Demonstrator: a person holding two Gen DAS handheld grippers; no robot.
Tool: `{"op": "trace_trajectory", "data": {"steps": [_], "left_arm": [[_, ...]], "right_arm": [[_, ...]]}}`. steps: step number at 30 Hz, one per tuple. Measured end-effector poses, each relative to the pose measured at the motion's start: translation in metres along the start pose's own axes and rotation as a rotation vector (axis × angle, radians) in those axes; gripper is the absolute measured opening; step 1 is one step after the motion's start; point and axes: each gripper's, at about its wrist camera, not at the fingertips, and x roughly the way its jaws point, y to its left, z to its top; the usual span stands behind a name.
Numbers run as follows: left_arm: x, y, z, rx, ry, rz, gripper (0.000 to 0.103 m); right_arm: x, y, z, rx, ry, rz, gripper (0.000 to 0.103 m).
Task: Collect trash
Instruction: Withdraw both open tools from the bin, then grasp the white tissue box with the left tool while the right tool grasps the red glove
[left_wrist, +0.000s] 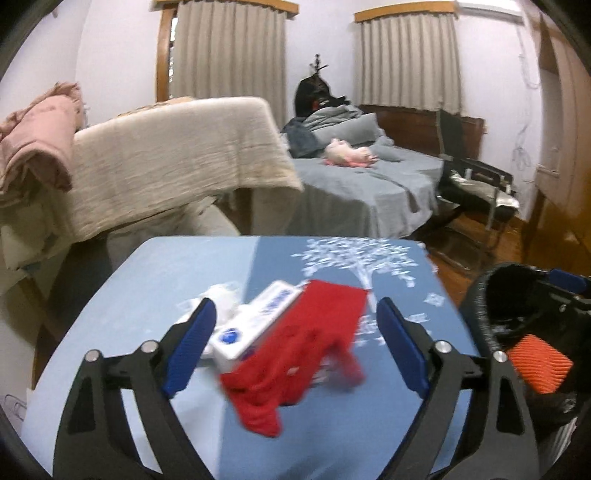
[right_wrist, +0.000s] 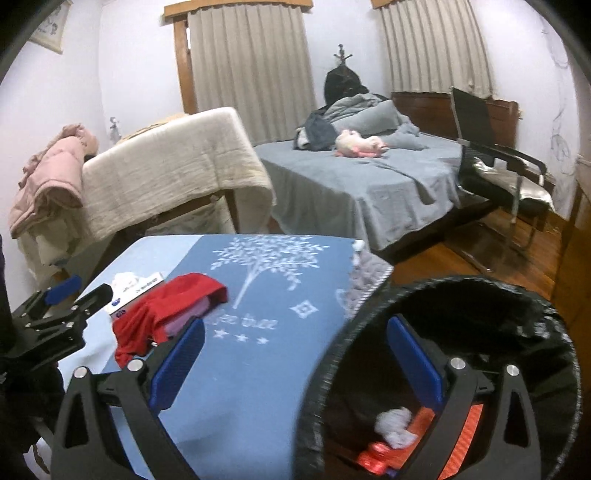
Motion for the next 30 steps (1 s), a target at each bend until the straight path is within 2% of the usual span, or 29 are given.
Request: {"op": "trace_trajectory", "data": {"steps": [5, 8, 11, 18, 25, 30], "left_arm": [[0.023, 0.030, -0.006, -0.029, 0.046, 0.046, 0.067], [0.036, 0.043, -0.012, -0.046, 0.079, 0.043, 0.058], [0.046, 0.048, -0.015, -0.047, 0.103, 0.035, 0.053], [0.059, 0.048, -0.021, -0.037, 0.137, -0.005, 0.052], [0.077, 0.051, -0.031, -0.057, 0.198, -0.008, 0.052], [0.079, 0.048, -0.030, -0.054, 0.209, -0.027, 0.043]], "right_arm": [[0.020, 0.019, 0.001, -0.026, 0.016, 0.024, 0.097], [0.032, 0.028, 0.002, -0.041, 0.027, 0.035, 0.097], [0.043, 0.037, 0.003, -0.051, 0.040, 0.041, 0.097], [0.057, 0.050, 0.001, -0.067, 0.058, 0.055, 0.097], [0.063, 0.055, -0.001, -0.079, 0.071, 0.058, 0.097], [0.065, 0.054, -0.002, -0.071, 0.077, 0.058, 0.097]]}}
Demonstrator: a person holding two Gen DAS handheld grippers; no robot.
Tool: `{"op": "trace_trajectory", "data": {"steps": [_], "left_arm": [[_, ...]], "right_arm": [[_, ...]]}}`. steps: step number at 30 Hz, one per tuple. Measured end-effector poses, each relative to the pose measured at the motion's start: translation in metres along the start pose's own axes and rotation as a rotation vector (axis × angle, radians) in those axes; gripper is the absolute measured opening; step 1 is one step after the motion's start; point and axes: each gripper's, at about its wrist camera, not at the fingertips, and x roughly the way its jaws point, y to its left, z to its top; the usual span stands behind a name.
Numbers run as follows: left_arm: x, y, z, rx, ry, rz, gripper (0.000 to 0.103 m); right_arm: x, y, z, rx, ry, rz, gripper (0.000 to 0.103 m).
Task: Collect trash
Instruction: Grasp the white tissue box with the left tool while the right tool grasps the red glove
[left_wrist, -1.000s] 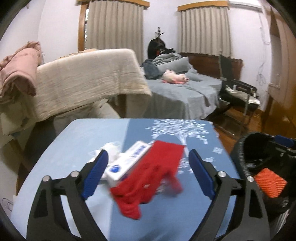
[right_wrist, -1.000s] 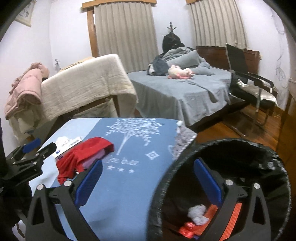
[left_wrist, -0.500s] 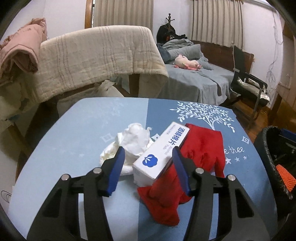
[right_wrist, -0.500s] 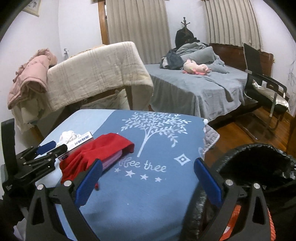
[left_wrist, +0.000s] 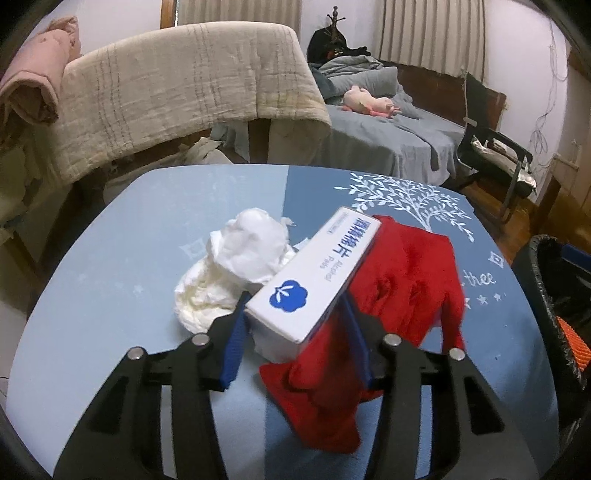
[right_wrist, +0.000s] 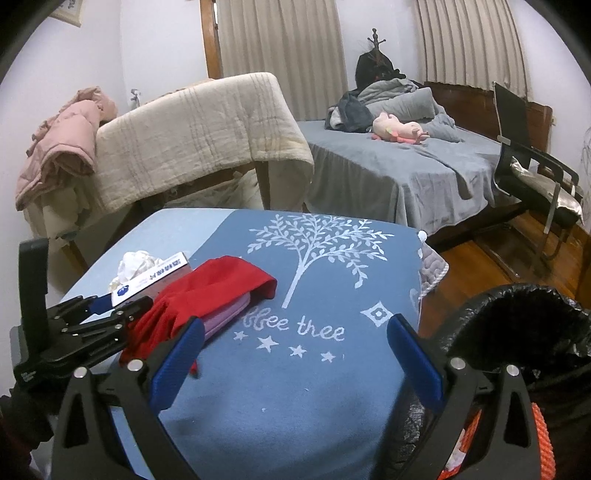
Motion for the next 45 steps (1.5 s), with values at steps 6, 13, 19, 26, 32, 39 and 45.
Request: {"op": "trace_trajectory", "data": {"steps": [6, 13, 19, 26, 32, 39, 45], "left_arm": [[-0.012, -0.010, -0.001, -0.029, 0.016, -0.068, 0.036], [0.002, -0.009, 0.009, -0.021, 0.020, -0.052, 0.040], [0.009, -0.010, 0.011, -0.012, 0.028, -0.068, 0.035], [-0.021, -0.002, 0.015, -0.046, -0.064, -0.038, 0.033], [-0.037, 0.010, 0.009, -0.055, -0.084, -0.007, 0.032], [-0.045, 0.021, 0.003, -0.043, -0.093, 0.005, 0.032], [-0.046, 0.022, 0.000, -0.050, -0.094, 0.003, 0.032]], "right_arm": [[0.001, -0.001, -0.001, 0.005, 0.003, -0.001, 0.097], [0.002, -0.001, -0.002, 0.010, 0.007, -0.001, 0.097], [0.003, -0.001, -0.002, 0.010, 0.010, 0.006, 0.097], [0.010, 0.008, 0.004, 0.009, 0.010, 0.042, 0.093], [0.030, 0.032, 0.009, -0.002, 0.026, 0.101, 0.090], [0.060, 0.062, 0.007, -0.025, 0.077, 0.162, 0.080], [0.085, 0.071, -0.003, -0.054, 0.166, 0.205, 0.042]]}}
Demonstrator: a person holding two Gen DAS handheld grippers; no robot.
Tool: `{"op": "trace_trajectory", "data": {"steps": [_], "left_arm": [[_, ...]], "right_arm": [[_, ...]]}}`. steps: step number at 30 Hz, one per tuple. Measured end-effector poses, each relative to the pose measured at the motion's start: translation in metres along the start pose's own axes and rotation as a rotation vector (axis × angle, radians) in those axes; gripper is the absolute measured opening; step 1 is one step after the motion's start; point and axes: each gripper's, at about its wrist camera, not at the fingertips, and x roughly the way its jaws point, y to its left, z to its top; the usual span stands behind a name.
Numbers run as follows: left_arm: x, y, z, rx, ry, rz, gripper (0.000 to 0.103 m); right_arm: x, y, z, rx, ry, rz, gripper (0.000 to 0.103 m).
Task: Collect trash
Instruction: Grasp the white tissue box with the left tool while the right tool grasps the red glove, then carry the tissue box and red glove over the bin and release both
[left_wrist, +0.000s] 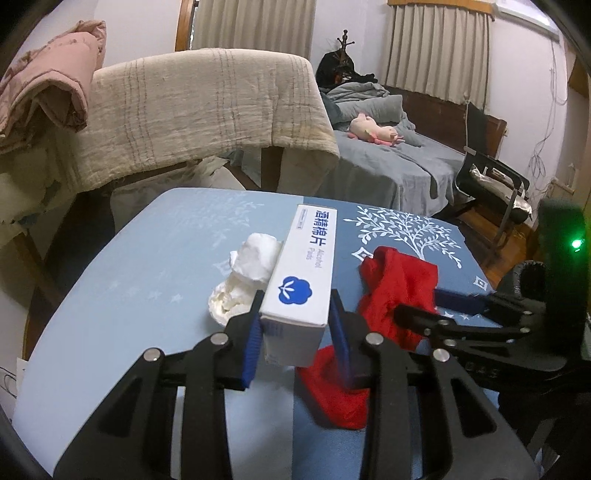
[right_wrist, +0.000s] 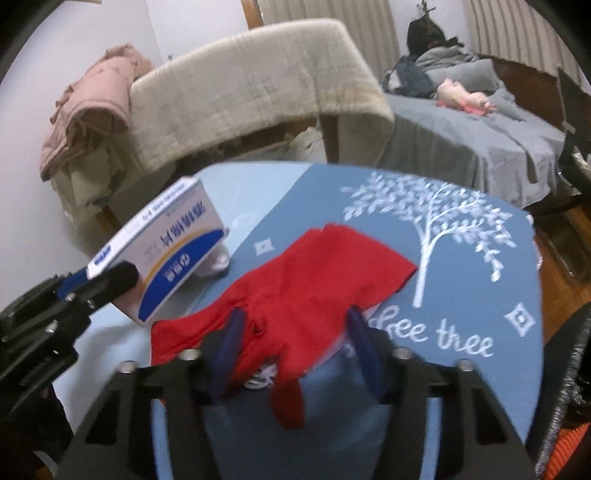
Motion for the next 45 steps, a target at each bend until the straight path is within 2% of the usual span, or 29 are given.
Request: {"op": "trace_trajectory", "data": {"steps": [1, 3, 5, 23, 37, 45], "left_arm": [[0.000, 0.000, 0.000, -0.002, 0.000, -0.002, 0.032], [0.000, 0.000, 0.001, -0.005, -0.001, -0.002, 0.032], [0.000, 0.000, 0.001, -0.008, -0.002, -0.002, 0.032], [-0.025, -0.022, 0.012, -0.007, -0.043, -0.036, 0.030], [-0.045, -0.053, 0.015, 0.025, -0.076, -0.075, 0.030], [-0.056, -0.083, 0.016, 0.054, -0.089, -0.118, 0.030]], "right_arm": [[0.000, 0.000, 0.000, 0.004, 0.005, 0.015, 0.030], [-0.002, -0.001, 0.001, 0.007, 0.005, 0.037, 0.017], [-0.009, 0.000, 0.002, -0.008, -0.006, 0.046, 0.013], [-0.094, -0.020, 0.029, 0.030, -0.178, 0.061, 0.011], [-0.136, -0.038, 0.021, 0.052, -0.220, 0.020, 0.011], [-0.162, -0.054, 0.011, 0.067, -0.237, -0.028, 0.011]]}}
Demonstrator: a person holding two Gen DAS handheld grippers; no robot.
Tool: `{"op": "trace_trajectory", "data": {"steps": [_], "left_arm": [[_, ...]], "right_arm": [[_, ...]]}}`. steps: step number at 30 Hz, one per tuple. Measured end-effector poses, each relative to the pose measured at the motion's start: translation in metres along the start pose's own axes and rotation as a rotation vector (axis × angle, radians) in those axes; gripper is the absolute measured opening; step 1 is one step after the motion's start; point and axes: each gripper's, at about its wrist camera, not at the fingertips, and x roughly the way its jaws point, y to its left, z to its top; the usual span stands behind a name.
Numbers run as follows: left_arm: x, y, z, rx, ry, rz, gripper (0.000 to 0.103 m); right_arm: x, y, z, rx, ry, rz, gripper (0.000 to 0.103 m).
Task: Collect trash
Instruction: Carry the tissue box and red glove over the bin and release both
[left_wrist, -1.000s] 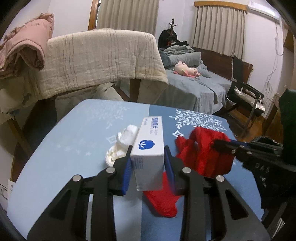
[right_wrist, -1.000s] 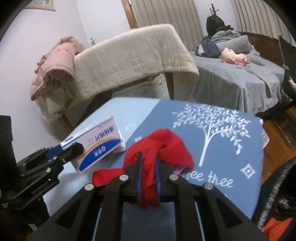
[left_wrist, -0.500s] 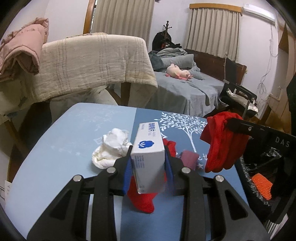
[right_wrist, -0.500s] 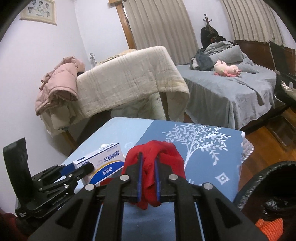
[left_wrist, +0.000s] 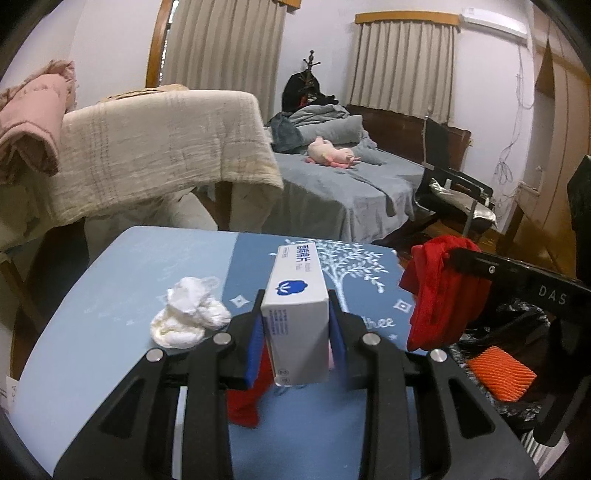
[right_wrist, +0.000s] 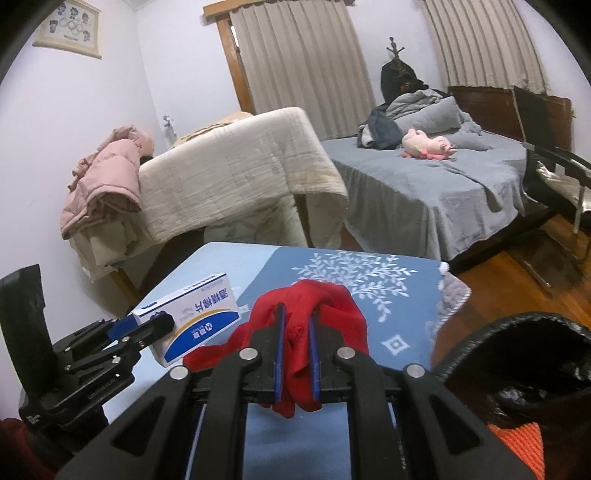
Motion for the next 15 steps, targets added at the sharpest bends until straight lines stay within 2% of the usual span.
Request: {"op": "trace_trajectory", "data": {"steps": [15], "left_arm": [[-0.003, -0.069, -0.003, 0.065, -0.002, -0.107, 0.030]], "right_arm": [[-0.054, -0.044, -0.011, 0.037, -0.038, -0.106, 0.011]]}}
